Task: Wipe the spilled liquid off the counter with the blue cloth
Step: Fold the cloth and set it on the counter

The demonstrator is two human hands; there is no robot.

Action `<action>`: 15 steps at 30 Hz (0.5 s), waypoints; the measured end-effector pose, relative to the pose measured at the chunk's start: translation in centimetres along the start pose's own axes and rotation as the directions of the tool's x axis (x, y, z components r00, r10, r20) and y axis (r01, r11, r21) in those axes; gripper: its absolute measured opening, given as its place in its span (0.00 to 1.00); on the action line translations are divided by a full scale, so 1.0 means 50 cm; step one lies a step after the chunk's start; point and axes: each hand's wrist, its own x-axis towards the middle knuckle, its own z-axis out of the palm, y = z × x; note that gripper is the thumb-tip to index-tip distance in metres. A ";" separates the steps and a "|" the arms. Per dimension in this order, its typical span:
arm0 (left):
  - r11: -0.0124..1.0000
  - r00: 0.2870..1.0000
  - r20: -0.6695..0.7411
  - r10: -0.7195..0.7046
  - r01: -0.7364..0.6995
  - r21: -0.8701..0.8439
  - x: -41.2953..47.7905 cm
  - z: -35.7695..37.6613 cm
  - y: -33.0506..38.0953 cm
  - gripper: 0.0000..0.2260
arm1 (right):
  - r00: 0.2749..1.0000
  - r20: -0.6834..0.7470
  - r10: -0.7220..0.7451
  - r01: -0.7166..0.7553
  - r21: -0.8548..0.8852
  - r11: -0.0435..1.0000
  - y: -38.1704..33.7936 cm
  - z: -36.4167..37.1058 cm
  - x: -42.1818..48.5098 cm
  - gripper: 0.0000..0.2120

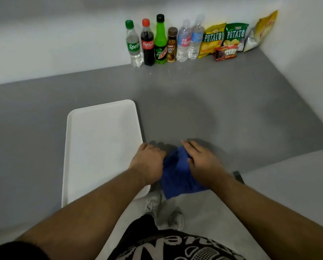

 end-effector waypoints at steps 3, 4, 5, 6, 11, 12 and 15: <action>0.997 0.999 0.031 -0.005 0.007 -0.072 -0.008 -0.025 0.002 0.03 | 0.993 0.084 0.087 -0.075 -0.131 0.989 0.024 -0.040 0.042 0.23; 0.991 0.999 0.025 -0.025 0.028 -0.130 -0.009 -0.032 -0.001 0.02 | 0.991 0.104 0.084 -0.062 -0.200 0.978 0.031 -0.051 0.050 0.18; 0.977 0.998 0.024 -0.053 0.056 -0.205 -0.010 -0.040 -0.005 0.02 | 0.992 0.103 0.074 -0.047 -0.240 0.969 0.037 -0.062 0.054 0.14; 0.952 0.997 0.034 -0.074 0.081 -0.294 -0.011 -0.048 -0.009 0.03 | 0.994 0.088 0.071 -0.048 -0.239 0.970 0.044 -0.074 0.054 0.11; 0.784 0.995 0.008 -0.100 0.084 -0.615 -0.015 -0.097 -0.015 0.06 | 0.992 -0.007 0.128 -0.127 0.091 0.988 0.050 -0.131 0.051 0.04; 0.760 0.992 -0.023 -0.124 0.080 -0.645 -0.014 -0.110 -0.015 0.07 | 0.990 -0.051 0.133 -0.123 0.164 0.979 0.045 -0.145 0.051 0.06; 0.662 0.972 -0.139 -0.188 0.021 -0.749 -0.017 -0.159 -0.018 0.08 | 0.970 -0.215 0.111 -0.040 0.309 0.950 0.028 -0.196 0.043 0.07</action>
